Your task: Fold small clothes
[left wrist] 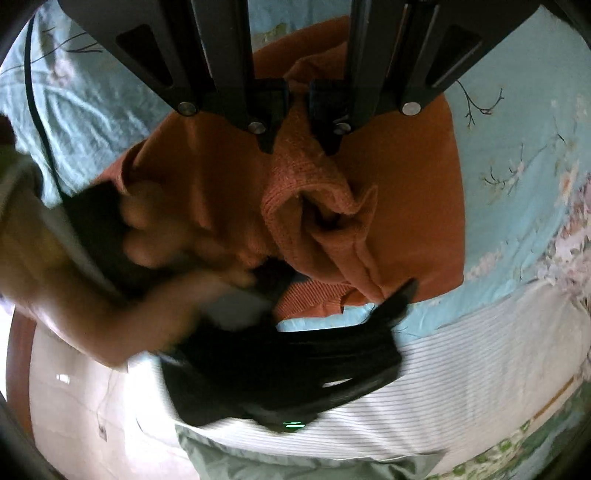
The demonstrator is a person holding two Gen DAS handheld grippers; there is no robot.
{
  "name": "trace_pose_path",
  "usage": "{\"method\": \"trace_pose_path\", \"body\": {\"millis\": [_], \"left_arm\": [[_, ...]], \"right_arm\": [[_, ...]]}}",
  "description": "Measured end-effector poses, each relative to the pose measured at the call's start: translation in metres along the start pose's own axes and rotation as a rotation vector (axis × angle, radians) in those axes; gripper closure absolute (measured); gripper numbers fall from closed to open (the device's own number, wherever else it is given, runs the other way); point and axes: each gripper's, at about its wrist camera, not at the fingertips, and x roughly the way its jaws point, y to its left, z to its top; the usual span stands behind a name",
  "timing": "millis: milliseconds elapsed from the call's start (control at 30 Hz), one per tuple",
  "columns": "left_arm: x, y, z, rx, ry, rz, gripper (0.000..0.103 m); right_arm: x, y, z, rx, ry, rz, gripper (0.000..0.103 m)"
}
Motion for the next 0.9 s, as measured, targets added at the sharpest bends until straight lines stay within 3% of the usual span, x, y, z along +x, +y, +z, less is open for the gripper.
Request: {"method": "trace_pose_path", "body": {"millis": [33,67,167,300,433,633,900], "left_arm": [[0.002,-0.002,0.002,0.008,0.001,0.005,0.099],[0.003,-0.001,0.003,0.009,0.001,0.006,0.099],[-0.009,0.002,0.014,-0.001,-0.011,-0.012,0.099],[-0.031,-0.005,0.041,-0.025,-0.059,-0.117,0.098],[-0.028,-0.042,0.068,-0.022,-0.065,-0.221,0.098],[0.012,-0.089,0.066,0.002,0.012,-0.306,0.098],[0.029,-0.102,0.059,-0.006,0.062,-0.317,0.098]], "right_arm": [[0.006,0.004,0.004,-0.029,0.014,-0.031,0.085],[0.006,0.006,0.007,-0.032,0.019,-0.043,0.087],[-0.022,0.017,0.008,-0.076,-0.036,-0.003,0.088],[-0.086,0.032,0.003,-0.138,-0.145,0.015,0.088],[-0.135,0.004,-0.004,-0.118,-0.196,-0.073,0.088],[-0.149,-0.073,-0.028,0.030,-0.191,-0.154,0.088],[-0.150,-0.089,-0.029,0.018,-0.205,-0.172,0.088]]}}
